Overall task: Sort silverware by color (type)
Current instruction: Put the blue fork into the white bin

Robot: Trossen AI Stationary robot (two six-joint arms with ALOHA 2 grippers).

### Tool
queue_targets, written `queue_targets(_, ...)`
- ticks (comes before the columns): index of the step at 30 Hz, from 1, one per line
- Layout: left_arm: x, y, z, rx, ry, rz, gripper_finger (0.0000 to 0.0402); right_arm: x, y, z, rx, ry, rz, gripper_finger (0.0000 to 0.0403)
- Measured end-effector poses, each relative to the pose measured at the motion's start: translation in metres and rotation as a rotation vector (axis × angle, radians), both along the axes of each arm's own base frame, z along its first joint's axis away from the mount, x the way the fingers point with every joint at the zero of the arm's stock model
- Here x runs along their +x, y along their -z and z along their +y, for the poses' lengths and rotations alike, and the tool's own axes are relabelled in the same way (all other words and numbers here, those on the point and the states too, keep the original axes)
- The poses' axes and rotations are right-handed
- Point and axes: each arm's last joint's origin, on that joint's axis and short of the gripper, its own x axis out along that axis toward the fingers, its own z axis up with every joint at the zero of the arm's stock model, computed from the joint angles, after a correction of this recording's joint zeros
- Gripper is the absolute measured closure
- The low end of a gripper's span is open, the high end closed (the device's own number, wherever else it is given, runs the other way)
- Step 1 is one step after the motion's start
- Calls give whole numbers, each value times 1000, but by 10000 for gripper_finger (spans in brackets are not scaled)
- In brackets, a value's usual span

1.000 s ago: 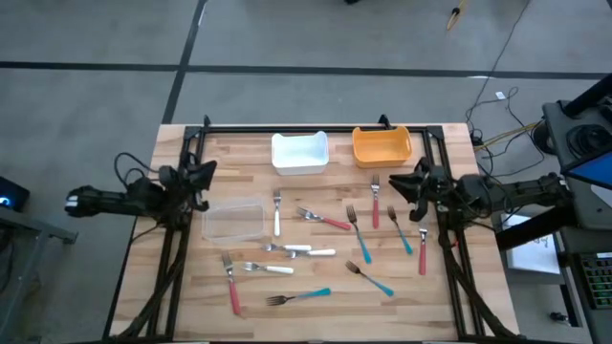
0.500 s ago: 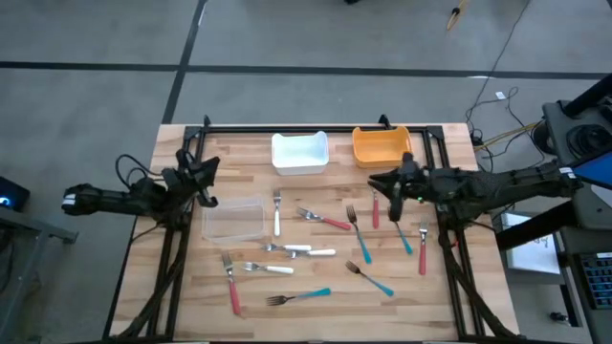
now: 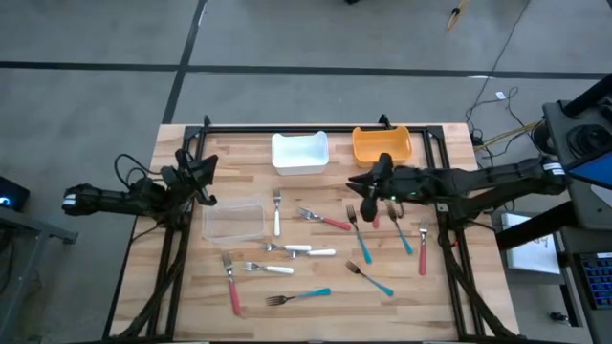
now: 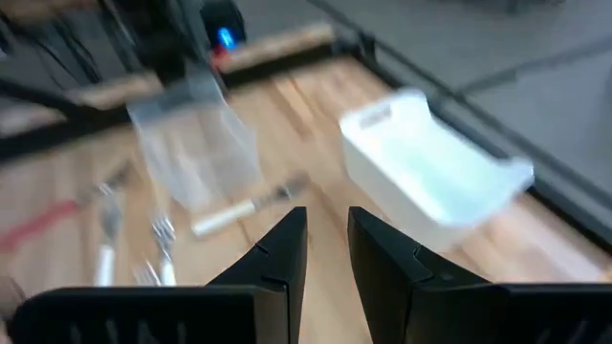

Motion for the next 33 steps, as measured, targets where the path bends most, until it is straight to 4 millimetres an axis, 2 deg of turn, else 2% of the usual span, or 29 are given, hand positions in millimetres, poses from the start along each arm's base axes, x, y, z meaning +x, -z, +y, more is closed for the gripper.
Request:
queue_targets(3, 0, 0, 0, -2, -4, -3, 402, 12, 5, -4, 40, 18, 95, 332)
queue_targets(9, -1, -1, 0, -3, -4, -8, 402, 44, 12, -12, 118, -82, 288, 332)
queue_targets(13, -1, -1, 0, -2, -5, -8, 402, 64, 21, -18, 70, -146, 442, 332)
queue_targets(21, 0, 0, 0, 16, -17, 6, 402, 100, 59, -15, 65, -405, 699, 332)
queue_targets(25, 0, 0, 0, 16, -17, 7, 402, 116, 82, -15, 103, -400, 789, 332)
queue_targets(33, 0, -1, 0, 15, -18, 7, 402, 135, 113, -17, 123, -398, 883, 332)
